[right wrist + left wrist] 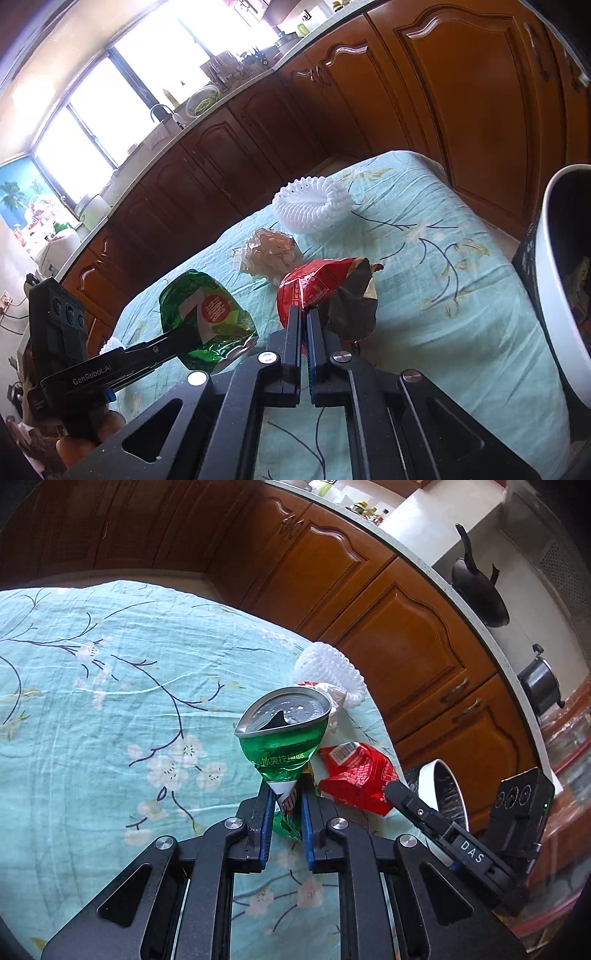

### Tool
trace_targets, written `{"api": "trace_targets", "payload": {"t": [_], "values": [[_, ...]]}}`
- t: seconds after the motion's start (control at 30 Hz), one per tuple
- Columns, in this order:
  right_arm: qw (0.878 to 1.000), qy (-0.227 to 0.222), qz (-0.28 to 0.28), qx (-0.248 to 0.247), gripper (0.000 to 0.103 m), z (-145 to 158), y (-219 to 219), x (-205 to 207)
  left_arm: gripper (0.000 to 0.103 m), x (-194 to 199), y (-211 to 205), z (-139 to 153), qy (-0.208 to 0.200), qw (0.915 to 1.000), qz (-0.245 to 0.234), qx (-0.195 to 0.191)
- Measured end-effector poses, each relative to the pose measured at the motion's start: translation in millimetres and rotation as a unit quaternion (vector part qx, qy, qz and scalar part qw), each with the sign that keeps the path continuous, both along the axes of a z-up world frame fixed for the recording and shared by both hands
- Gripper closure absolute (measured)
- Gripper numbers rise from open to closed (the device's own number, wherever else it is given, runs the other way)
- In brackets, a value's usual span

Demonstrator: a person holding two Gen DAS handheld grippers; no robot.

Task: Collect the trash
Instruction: 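Grasp the green can with the left tool while the right tool grasps the red wrapper, then carry the green can into the bin with the left tool while the right tool carries the red wrapper there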

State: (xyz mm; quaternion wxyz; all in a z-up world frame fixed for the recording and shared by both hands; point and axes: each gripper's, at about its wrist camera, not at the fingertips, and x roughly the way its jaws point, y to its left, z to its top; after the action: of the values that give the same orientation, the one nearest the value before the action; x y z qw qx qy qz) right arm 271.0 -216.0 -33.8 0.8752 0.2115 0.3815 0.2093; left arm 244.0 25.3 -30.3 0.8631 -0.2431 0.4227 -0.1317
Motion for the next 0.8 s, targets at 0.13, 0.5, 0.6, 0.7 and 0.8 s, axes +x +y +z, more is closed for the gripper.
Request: {"api": "trace_targets", "payload": {"t": [0.13,0.5,0.6,0.7,0.8], "values": [[1.0,-0.01,-0.007,0.004,0.101,9,-13,-20,0.092,-19,-10,10,-0.016,0.9997,-0.009,0.016],[0.998,-0.031,-0.045,0.017,0.101,27,-59,-67,0.092,-56,-54,35,-0.051,0.9962,-0.057,0.041],[0.997,-0.036,-0.059,0.018,0.101,31,-72,-77,0.092,-59,-66,38,-0.054,0.9951,-0.071,0.042],[0.996,-0.037,-0.074,0.02,0.101,31,-88,-87,0.092,-63,-79,41,-0.06,0.9934,-0.085,0.048],[0.995,-0.036,-0.09,0.02,0.101,29,-102,-94,0.092,-67,-95,43,-0.063,0.9917,-0.099,0.052]]}}
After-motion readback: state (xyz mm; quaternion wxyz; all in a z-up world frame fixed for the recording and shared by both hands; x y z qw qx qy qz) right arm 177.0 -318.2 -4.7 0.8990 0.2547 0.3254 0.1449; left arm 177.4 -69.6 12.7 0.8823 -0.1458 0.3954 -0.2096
